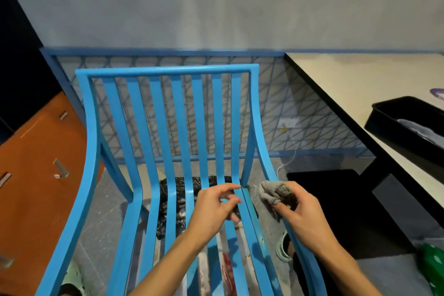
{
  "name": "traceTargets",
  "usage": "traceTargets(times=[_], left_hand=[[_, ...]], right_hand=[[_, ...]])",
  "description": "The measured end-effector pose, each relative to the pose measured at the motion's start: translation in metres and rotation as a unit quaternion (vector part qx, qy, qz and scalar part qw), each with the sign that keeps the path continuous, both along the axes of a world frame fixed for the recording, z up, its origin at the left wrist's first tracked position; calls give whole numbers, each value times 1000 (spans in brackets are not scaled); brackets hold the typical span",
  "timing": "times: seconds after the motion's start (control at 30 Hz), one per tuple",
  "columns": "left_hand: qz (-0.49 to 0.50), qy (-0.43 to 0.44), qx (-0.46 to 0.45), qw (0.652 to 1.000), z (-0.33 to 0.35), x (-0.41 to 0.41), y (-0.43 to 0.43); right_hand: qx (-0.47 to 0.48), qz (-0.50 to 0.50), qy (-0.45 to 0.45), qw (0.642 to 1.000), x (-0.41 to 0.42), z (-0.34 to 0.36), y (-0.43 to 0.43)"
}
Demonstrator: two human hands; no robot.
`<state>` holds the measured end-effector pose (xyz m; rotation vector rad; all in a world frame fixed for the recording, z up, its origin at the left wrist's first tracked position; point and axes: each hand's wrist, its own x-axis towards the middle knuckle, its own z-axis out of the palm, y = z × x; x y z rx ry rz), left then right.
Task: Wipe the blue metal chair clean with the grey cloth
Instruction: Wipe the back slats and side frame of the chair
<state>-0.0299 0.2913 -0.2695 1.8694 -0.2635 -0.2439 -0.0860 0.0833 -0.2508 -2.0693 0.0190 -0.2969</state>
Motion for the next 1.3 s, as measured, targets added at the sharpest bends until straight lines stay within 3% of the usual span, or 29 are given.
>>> traceTargets(times=[0.17, 0.33, 0.43, 0.6, 0.7, 0.77, 0.87, 0.93, 1.07, 1.2, 1.3], left_hand=[[27, -85, 67, 994, 19, 47, 48], [133, -81, 15, 988, 46, 94, 126], [164, -178, 97, 966, 47, 119, 177], [236, -265, 208, 911, 38, 158, 247], [273, -230, 278, 891, 24, 175, 270], [269, -164, 303, 899, 5, 179, 278], [263, -124, 270, 918, -24, 178, 274], [289, -132, 277, 907, -31, 179, 272], [313, -131, 351, 873, -36, 181, 272], [319, -125, 383, 858, -38, 180, 272], [327, -120, 392, 852, -34, 180, 272]], right_hand=[[-57, 64, -24, 996, 42, 1, 29], [-102, 145, -60, 982, 98, 1, 75], [-155, 196, -75, 965, 136, 2, 110], [-259, 259, -149, 919, 212, 14, 174], [-325, 261, -205, 885, 264, 37, 207], [-360, 254, -252, 862, 299, 60, 230], [-393, 225, -324, 831, 342, 94, 263], [-394, 205, -346, 826, 361, 96, 277], [-390, 219, -339, 828, 355, 30, 286], [-429, 273, -271, 817, 319, -64, 280], [-455, 312, -252, 795, 315, -72, 279]])
